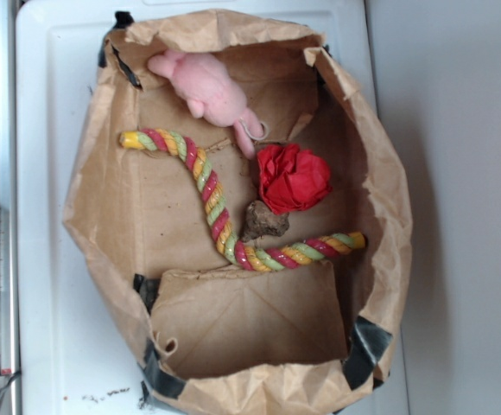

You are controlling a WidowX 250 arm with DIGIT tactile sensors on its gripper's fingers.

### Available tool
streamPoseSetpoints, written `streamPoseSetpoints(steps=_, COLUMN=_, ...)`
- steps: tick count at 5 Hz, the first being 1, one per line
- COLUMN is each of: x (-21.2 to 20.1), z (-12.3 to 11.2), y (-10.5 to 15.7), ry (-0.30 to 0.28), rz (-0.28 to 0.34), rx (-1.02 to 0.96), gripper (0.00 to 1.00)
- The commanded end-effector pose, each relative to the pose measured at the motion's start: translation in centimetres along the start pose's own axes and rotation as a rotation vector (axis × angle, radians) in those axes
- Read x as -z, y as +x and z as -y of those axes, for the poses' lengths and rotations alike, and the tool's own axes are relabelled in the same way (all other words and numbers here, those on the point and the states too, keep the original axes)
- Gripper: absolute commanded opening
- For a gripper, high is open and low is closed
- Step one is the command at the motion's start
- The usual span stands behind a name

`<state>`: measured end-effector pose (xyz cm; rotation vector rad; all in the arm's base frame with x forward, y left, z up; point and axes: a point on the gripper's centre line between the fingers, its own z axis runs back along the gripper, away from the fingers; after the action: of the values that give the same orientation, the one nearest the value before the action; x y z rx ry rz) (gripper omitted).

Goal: Grab the red paper.

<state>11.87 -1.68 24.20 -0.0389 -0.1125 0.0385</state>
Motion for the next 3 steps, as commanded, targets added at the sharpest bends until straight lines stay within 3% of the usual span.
streamPoseSetpoints(steps=1, x=0.0, z=0.0, y=0.0, ry=0.0, rz=0.0, rx=0.0, gripper=1.0)
streamPoseSetpoints(steps=3, x=-1.6, z=0.1, y=3.3, ry=-0.022, rz=0.043, rx=-0.059, gripper=1.0)
